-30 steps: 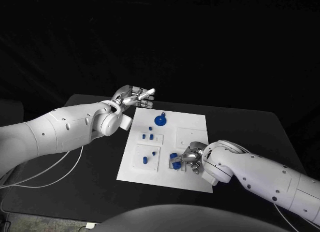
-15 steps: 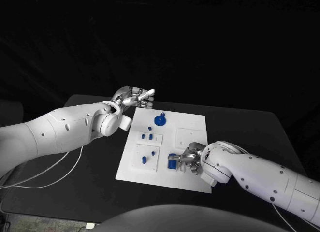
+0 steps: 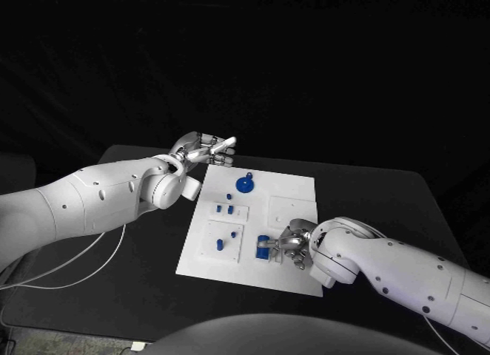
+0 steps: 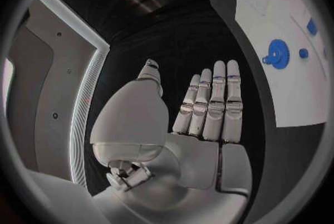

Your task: Assemble the parts on the task board

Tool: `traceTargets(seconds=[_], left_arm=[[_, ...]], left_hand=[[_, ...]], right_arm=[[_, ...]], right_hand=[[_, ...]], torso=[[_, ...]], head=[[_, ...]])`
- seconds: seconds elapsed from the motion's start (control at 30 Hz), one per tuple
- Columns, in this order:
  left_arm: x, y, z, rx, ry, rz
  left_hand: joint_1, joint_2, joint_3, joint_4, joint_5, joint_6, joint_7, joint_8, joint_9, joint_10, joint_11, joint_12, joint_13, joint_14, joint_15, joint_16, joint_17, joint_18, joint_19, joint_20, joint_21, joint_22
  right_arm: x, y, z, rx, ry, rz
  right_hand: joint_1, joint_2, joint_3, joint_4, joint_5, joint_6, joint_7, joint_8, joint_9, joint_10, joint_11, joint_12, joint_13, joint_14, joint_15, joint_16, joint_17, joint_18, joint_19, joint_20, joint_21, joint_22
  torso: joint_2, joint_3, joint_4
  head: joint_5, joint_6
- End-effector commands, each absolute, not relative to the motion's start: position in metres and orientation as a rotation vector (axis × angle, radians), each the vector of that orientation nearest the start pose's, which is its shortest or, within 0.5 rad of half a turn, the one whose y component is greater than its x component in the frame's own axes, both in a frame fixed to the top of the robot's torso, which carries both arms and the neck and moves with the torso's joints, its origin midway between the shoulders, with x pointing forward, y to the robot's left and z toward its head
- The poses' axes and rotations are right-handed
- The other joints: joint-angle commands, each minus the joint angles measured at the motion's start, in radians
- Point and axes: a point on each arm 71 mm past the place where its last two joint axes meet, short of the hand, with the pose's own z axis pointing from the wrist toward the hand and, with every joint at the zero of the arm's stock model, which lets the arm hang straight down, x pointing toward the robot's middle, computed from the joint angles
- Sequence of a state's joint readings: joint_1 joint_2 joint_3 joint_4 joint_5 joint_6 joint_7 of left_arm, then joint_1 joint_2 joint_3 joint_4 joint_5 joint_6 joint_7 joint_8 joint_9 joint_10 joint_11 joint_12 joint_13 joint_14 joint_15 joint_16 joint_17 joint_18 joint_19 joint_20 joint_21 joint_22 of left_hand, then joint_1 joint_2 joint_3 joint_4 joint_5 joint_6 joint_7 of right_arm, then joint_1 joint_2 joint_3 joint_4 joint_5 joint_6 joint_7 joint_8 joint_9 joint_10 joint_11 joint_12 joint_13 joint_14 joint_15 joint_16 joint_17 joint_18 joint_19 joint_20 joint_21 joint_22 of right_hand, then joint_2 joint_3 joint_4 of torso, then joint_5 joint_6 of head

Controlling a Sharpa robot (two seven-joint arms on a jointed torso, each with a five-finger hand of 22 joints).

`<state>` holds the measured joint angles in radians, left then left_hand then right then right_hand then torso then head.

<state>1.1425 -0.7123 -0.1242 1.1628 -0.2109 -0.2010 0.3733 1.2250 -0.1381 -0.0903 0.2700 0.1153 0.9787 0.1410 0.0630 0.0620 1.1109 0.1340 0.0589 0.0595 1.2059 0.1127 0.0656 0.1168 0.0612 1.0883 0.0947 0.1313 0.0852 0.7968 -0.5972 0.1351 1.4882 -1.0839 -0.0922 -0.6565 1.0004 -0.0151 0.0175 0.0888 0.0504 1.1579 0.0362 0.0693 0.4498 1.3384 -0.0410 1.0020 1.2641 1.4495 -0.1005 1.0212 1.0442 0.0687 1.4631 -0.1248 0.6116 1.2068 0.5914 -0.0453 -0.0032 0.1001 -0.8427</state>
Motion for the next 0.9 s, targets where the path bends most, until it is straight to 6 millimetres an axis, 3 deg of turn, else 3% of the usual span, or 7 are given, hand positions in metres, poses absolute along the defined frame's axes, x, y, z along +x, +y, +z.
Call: traceTargets(seconds=[0.03,0.1,0.2,0.4,0.67,0.83,0.9], left_arm=[[0.522,0.245,-0.256,-0.954,1.599,-1.313],[0.522,0.245,-0.256,-0.954,1.599,-1.311],[0.522,0.246,-0.256,-0.955,1.600,-1.310],[0.521,0.247,-0.255,-0.955,1.596,-1.306],[0.521,0.250,-0.255,-0.955,1.587,-1.303],[0.520,0.251,-0.255,-0.957,1.585,-1.299],[0.520,0.251,-0.255,-0.958,1.585,-1.298]], left_hand=[[0.003,0.005,0.003,0.005,0.001,-0.004,0.004,0.004,0.002,-0.004,0.001,0.000,0.001,-0.006,-0.003,-0.004,0.002,0.000,-0.008,0.000,-0.005,-0.001],[0.003,0.006,0.003,0.004,0.001,-0.003,0.004,0.004,0.002,-0.004,0.001,0.000,0.001,-0.006,-0.003,-0.004,0.002,0.000,-0.008,0.000,-0.005,-0.001],[0.002,0.012,0.003,-0.003,0.002,-0.003,0.004,0.004,0.002,-0.003,0.000,0.000,0.001,-0.006,-0.003,-0.004,0.002,0.000,-0.007,0.000,-0.005,0.000],[-0.003,0.019,0.004,-0.020,0.004,-0.003,0.005,0.004,0.001,-0.002,0.000,0.000,0.001,-0.005,-0.003,-0.004,0.003,0.001,-0.007,0.000,-0.004,0.000],[-0.016,0.060,-0.004,-0.096,0.020,0.003,0.006,0.004,0.002,0.004,-0.001,0.000,0.001,-0.001,-0.005,-0.003,0.007,0.001,-0.006,-0.001,-0.002,0.001],[-0.017,0.067,-0.008,-0.111,0.019,0.006,0.007,0.004,0.001,0.006,-0.002,0.000,0.001,0.000,-0.005,-0.004,0.008,0.001,-0.005,-0.001,-0.001,0.001],[-0.014,0.071,-0.010,-0.120,0.017,0.007,0.007,0.004,0.001,0.007,-0.002,0.000,0.001,0.000,-0.005,-0.004,0.008,0.001,-0.005,-0.001,-0.001,0.001]], right_arm=[[0.399,-0.114,-0.339,0.467,2.442,0.575],[0.399,-0.117,-0.337,0.460,2.439,0.574],[0.398,-0.121,-0.336,0.456,2.432,0.574],[0.402,-0.139,-0.331,0.470,2.409,0.572],[0.416,-0.191,-0.323,0.513,2.384,0.480],[0.421,-0.219,-0.319,0.478,2.387,0.370],[0.422,-0.228,-0.319,0.467,2.393,0.330]], right_hand=[[0.052,-0.002,0.027,-0.048,0.028,0.008,0.002,-0.004,0.005,0.003,-0.001,0.000,0.002,0.004,-0.001,-0.006,0.000,0.004,0.051,0.000,0.000,0.002],[0.057,-0.047,0.140,-0.072,0.007,0.015,0.002,-0.007,0.012,0.003,-0.001,0.002,0.001,0.004,-0.001,-0.006,-0.002,0.005,0.051,0.002,0.001,0.003],[0.060,-0.061,0.180,-0.086,0.005,0.018,-0.001,-0.005,0.019,0.003,-0.003,0.004,0.000,0.004,0.000,-0.005,-0.004,0.005,0.051,0.002,0.003,0.003],[0.069,-0.048,0.191,-0.102,0.006,0.011,0.000,-0.006,0.024,0.005,-0.002,0.019,0.009,0.004,0.002,-0.005,-0.006,0.004,0.051,0.003,0.006,0.004],[0.084,-0.007,0.180,-0.192,0.062,-0.009,0.006,-0.006,-0.009,0.006,0.002,0.027,0.014,0.005,0.007,0.002,-0.012,0.003,0.051,0.008,0.012,0.006],[0.079,-0.005,0.187,-0.202,0.037,-0.015,0.011,-0.007,-0.059,0.008,0.005,0.032,0.015,0.005,0.010,0.010,-0.010,0.005,0.051,0.012,0.017,0.008],[0.075,-0.028,0.227,-0.188,0.018,-0.009,0.014,-0.007,-0.076,0.010,0.004,0.032,0.015,0.004,0.009,0.013,-0.010,0.005,0.051,0.012,0.018,0.009]], torso=[[0.000,0.0001,-0.0010],[0.000,-0.0001,-0.0013],[0.000,0.0001,-0.0008],[0.000,0.0001,0.0000],[-0.001,0.0007,-0.0021],[-0.001,0.0000,-0.0027],[0.000,0.0000,-0.0032]], head=[[0.001,0.001],[0.001,0.001],[0.000,0.001],[-0.007,0.007],[-0.015,0.005],[-0.022,0.009],[-0.023,0.009]])
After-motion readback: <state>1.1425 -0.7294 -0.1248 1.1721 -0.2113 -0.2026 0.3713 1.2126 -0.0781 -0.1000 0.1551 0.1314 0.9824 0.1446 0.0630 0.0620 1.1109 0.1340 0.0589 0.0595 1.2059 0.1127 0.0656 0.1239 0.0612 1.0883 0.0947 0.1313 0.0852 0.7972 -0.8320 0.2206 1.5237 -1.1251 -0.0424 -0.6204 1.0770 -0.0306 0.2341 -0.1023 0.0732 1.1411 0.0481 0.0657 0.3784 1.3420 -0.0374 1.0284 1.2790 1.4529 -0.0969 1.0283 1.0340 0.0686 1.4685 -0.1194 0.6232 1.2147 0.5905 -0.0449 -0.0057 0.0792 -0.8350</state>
